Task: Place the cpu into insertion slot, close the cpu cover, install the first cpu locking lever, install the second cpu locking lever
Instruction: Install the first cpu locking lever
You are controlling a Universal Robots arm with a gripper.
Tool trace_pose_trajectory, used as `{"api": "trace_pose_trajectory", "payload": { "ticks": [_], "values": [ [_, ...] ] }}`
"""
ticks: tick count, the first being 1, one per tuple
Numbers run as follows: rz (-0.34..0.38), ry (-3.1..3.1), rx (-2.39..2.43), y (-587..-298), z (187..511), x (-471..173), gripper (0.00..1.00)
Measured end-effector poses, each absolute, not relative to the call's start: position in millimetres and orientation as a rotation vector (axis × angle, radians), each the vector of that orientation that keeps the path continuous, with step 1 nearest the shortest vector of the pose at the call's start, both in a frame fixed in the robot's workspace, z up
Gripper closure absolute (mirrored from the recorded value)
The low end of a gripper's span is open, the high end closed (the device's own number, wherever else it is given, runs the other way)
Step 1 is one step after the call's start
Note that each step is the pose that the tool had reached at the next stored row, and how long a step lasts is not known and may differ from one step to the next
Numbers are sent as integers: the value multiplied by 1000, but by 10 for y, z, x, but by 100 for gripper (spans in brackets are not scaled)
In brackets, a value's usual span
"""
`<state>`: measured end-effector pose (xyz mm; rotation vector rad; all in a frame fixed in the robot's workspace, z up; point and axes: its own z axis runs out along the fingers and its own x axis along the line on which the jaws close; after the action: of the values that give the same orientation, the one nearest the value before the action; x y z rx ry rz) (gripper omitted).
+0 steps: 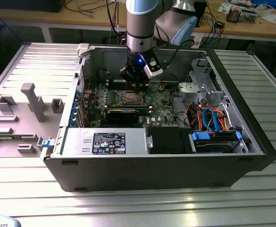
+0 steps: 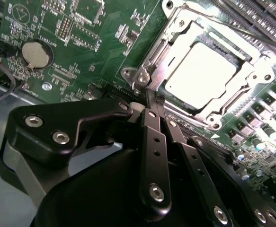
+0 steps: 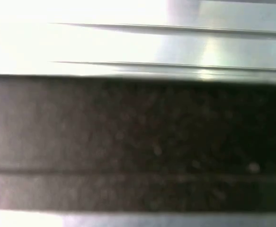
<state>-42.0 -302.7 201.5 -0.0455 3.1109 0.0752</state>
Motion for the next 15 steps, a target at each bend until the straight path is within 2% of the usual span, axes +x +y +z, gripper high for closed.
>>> {"api": "trace_pose_trajectory", "payload": {
  "ticks": [15],
  "values": [
    [91,3111,-45,-3031,2084,-421,89]
  ]
}}
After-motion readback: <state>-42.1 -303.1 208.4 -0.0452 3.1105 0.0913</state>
